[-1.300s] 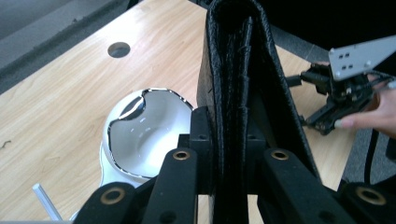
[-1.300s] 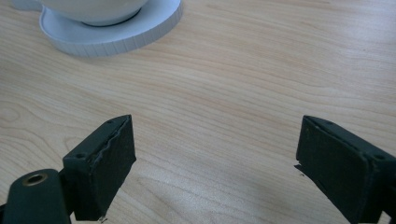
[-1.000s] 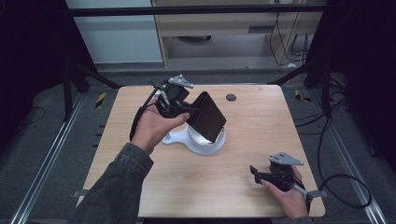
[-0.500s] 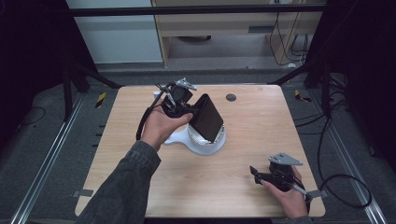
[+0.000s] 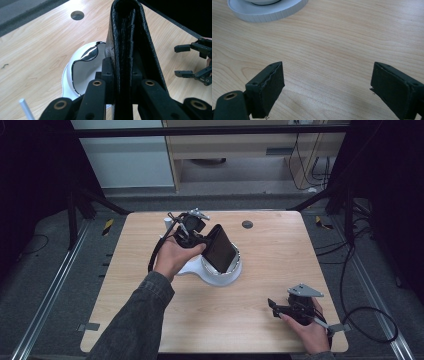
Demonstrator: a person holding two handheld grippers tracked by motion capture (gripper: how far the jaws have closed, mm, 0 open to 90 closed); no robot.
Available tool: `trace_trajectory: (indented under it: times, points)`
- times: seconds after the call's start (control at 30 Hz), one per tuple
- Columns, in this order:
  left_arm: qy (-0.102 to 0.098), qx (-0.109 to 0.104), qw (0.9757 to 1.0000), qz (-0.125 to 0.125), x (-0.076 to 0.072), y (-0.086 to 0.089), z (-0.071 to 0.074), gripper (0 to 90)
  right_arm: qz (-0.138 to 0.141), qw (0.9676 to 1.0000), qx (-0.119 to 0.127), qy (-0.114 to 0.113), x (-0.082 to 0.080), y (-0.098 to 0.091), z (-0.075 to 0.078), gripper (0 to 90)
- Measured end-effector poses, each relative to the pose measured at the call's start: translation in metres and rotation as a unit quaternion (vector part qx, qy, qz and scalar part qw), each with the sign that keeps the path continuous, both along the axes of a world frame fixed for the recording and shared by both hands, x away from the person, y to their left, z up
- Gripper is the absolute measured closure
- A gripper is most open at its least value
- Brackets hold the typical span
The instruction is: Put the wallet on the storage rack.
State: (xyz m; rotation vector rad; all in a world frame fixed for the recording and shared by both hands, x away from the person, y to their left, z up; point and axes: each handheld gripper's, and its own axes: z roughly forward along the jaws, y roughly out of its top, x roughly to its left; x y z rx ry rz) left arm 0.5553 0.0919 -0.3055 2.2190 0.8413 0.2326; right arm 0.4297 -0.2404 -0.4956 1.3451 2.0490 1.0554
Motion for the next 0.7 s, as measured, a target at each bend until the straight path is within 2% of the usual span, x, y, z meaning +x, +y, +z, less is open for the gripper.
trace_trajectory:
  times: [0.27, 0.37, 0.63, 0.7]
  points:
    - [0.011, 0.006, 0.9999, -0.004, 0.007, -0.005, -0.010, 80.3, -0.001, 1.0000, -0.001, 0.004, 0.000, 0.000, -0.002, 11.8]
    - [0.019, -0.004, 0.9998, -0.004, 0.011, -0.006, -0.013, 80.3, 0.000, 1.0000, -0.001, 0.006, 0.001, 0.000, -0.002, 11.8]
    - [0.018, 0.005, 0.9998, -0.008, 0.015, -0.010, -0.013, 79.8, 0.005, 1.0000, -0.005, 0.006, 0.001, 0.001, -0.003, 11.8]
    - [0.018, 0.004, 0.9998, -0.002, 0.017, -0.010, -0.014, 79.3, 0.004, 1.0000, -0.002, 0.009, 0.001, 0.002, -0.003, 11.8]
